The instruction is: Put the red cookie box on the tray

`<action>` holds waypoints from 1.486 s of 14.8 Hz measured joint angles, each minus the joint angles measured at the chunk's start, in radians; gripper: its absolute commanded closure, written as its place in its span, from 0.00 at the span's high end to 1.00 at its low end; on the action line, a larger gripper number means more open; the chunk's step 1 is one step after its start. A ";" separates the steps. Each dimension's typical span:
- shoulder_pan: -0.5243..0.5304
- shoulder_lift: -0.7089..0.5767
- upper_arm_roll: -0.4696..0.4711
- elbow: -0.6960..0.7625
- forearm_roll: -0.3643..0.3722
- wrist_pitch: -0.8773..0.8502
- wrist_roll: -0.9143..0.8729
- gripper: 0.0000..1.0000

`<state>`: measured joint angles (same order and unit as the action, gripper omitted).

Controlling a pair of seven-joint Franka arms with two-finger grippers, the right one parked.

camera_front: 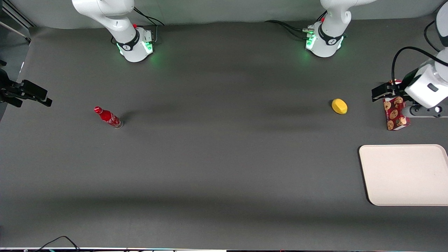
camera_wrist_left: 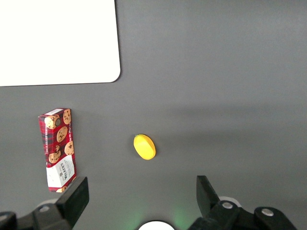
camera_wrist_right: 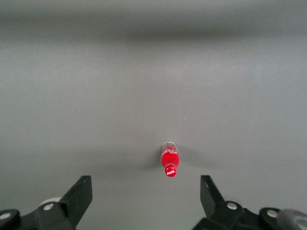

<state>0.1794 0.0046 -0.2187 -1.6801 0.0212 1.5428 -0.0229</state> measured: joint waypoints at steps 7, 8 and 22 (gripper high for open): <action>0.007 0.002 0.050 0.044 0.002 -0.116 0.000 1.00; 0.009 0.003 0.087 0.044 0.014 -0.125 0.007 1.00; 0.026 0.172 0.546 -0.418 0.150 0.424 0.584 1.00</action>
<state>0.2050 0.1763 0.3272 -2.0980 0.1715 1.9669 0.5612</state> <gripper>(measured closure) 0.000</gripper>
